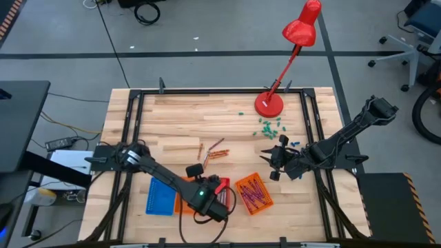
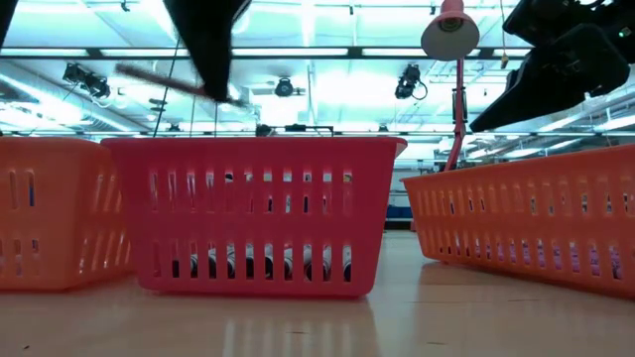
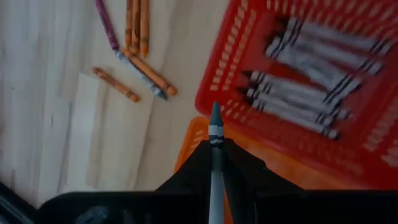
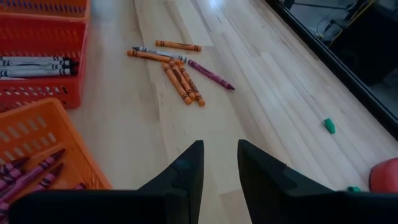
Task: Sort crayons
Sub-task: Put the gray crayon into the left orange bin
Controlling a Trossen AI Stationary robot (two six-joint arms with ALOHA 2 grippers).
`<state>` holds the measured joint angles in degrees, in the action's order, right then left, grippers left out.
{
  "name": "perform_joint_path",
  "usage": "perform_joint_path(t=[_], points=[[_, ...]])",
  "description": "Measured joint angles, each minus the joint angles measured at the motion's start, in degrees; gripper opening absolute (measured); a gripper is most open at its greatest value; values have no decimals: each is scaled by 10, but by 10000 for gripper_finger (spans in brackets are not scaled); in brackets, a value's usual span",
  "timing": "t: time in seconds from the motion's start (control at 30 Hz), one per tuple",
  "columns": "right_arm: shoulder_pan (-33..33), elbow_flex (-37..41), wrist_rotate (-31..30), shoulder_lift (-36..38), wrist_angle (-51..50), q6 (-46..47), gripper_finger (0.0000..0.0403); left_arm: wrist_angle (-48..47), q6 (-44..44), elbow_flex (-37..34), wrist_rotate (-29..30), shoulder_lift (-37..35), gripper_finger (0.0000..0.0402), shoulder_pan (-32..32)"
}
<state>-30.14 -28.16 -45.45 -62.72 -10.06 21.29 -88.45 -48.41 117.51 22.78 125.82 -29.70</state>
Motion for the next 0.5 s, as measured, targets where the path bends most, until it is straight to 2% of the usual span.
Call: perform_joint_path(t=[0.3, 0.5], points=[[11, 0, 0, 0, 4, -5, 103, 56, 12, -103, 4, -23, 36, -11], [11, 0, 1, 0, 5, -5, 103, 56, -64, -183, -5, -88, 35, -29]])
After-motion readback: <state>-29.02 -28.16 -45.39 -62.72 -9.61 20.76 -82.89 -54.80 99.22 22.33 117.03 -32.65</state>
